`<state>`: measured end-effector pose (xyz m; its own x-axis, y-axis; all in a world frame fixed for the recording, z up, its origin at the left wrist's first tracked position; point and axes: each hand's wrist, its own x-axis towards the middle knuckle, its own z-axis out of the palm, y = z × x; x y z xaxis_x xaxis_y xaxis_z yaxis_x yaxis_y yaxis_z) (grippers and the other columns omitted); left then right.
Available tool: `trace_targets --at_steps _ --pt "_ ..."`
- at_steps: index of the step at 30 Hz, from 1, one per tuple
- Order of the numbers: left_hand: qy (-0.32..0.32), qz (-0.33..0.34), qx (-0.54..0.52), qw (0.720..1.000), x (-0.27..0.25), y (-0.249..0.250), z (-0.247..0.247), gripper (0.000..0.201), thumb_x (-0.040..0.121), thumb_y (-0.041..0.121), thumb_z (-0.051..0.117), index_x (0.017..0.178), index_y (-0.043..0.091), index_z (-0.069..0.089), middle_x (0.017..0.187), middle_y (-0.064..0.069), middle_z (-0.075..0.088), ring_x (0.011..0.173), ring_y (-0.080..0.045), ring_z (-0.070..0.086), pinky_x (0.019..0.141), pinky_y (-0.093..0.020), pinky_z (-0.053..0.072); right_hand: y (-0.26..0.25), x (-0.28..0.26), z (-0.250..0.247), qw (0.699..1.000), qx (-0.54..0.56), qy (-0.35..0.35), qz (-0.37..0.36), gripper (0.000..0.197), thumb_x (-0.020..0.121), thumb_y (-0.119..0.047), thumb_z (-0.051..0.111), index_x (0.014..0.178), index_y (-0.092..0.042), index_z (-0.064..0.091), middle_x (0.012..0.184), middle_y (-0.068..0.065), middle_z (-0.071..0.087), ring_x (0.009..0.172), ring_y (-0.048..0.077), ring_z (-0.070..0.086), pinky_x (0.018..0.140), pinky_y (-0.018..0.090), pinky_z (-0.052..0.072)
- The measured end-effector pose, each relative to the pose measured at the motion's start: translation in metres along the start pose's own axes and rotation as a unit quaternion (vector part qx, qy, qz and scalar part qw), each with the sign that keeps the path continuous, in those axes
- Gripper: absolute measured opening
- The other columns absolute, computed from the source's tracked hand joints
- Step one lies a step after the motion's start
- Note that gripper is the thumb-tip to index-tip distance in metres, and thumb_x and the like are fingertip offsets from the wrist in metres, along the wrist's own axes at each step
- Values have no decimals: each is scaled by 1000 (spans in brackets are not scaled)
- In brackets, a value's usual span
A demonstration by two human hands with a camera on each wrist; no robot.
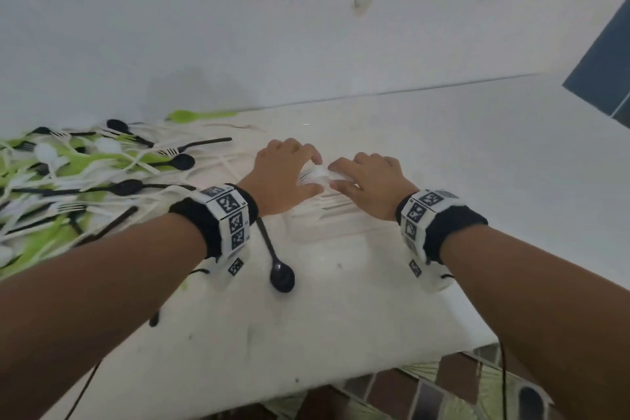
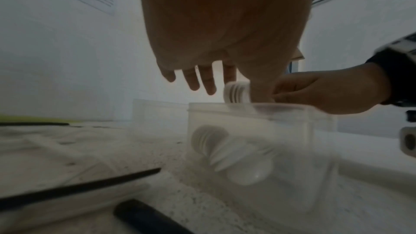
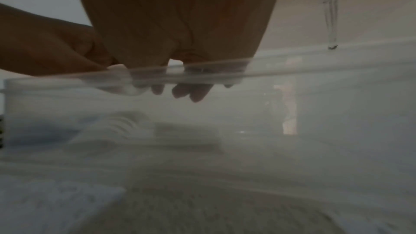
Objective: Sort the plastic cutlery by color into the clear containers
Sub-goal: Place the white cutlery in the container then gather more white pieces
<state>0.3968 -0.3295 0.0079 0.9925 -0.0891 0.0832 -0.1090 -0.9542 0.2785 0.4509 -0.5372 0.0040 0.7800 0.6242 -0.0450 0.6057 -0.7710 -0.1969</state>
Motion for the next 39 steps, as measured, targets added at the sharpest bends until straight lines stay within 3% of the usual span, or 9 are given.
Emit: trace_targets --at_steps 2,4,8,12,15,24,29,35,39 --pt "-56 -31 -3 998 -2 1 2 92 72 72 72 147 32 35 149 -3 34 139 -30 30 115 -49 30 9 -1 4 999 16 -25 18 41 104 -56 33 141 -40 42 125 1 55 121 29 50 105 47 30" --pt "-127 -57 -16 990 -5 1 1 108 72 62 82 155 27 21 159 -4 21 145 -26 26 118 -47 29 13 -1 7 996 53 -59 33 41 103 -56 33 141 -43 38 126 1 55 123 30 49 106 49 29" --pt "-199 -111 -70 971 -5 2 4 108 77 44 86 154 26 12 156 -7 23 132 -27 44 110 -42 41 15 6 12 994 78 -69 39 38 102 -56 33 140 -50 34 123 1 59 120 31 51 102 50 29" --pt "-211 -131 14 969 1 12 5 114 70 54 87 152 26 12 150 -6 32 126 -32 51 110 -49 40 16 9 16 993 90 -52 48 36 101 -55 33 137 -48 37 113 -1 60 113 29 53 99 49 30" --pt "-191 -131 70 970 3 19 7 104 76 56 80 150 23 15 143 -6 39 123 -34 51 110 -48 35 17 13 16 991 102 -57 59 35 100 -53 35 135 -48 37 114 0 59 113 29 51 100 50 31" --pt "-141 -122 116 976 8 14 15 51 97 45 53 134 21 28 125 -7 55 98 -32 60 99 -50 44 16 15 16 991 109 -42 67 33 99 -39 41 132 -36 43 128 4 49 118 29 48 101 49 35" --pt "-141 -127 159 969 16 16 18 47 99 45 52 130 19 29 117 -8 56 95 -34 61 92 -48 47 16 13 15 992 115 -30 49 26 97 -34 44 122 -27 48 119 3 49 111 28 48 97 45 38" --pt "-132 -136 157 969 17 17 21 47 99 50 51 128 19 30 119 -9 55 98 -35 61 94 -48 47 14 12 13 988 124 -87 41 10 87 -47 60 96 -44 62 108 -10 59 111 22 54 100 46 47" --pt "-129 -135 155 970 15 17 21 49 100 53 51 129 19 31 120 -8 56 99 -34 61 95 -48 47 13 12 7 990 103 -83 42 17 90 -47 67 106 -43 67 105 -20 63 109 12 58 106 42 40"
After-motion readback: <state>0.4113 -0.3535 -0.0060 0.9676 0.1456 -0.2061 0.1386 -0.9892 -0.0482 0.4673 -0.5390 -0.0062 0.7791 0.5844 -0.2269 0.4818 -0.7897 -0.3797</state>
